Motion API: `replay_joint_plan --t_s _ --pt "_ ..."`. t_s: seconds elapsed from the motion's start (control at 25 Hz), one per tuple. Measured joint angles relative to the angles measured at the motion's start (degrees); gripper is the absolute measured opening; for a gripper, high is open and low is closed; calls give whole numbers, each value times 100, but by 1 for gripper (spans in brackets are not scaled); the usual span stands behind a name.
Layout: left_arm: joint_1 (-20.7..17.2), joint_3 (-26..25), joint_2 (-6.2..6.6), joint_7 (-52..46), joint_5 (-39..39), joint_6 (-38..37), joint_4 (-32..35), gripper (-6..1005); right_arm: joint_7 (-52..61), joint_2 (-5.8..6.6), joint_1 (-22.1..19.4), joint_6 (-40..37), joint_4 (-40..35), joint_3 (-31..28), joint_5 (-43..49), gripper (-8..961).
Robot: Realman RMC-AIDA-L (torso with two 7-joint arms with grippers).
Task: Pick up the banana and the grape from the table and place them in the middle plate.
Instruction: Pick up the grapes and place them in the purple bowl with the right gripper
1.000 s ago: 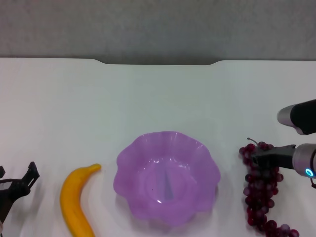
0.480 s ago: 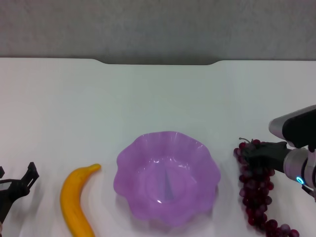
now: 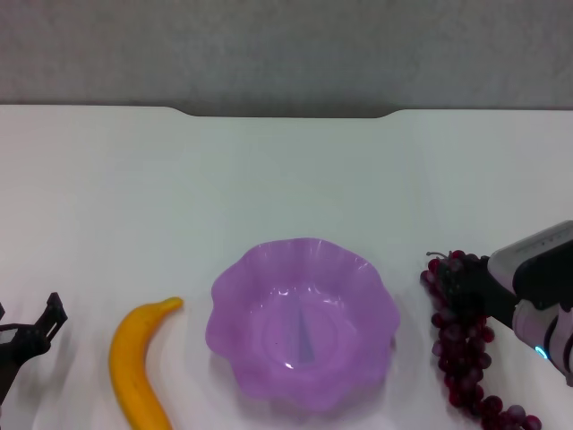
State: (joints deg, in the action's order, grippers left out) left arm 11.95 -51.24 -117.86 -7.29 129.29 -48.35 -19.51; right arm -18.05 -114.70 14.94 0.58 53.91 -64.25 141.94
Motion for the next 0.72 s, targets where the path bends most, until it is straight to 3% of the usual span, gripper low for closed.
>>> replay_joint_plan --t_s 0.36,0.72 --pt "-4 0 0 0 0 -4 0 881 -30 -5 -15 -1484 -668 656 0 277" --pt "-18 0 5 0 -43 -13 0 882 -32 -8 -37 -2453 -980 1108 0 276"
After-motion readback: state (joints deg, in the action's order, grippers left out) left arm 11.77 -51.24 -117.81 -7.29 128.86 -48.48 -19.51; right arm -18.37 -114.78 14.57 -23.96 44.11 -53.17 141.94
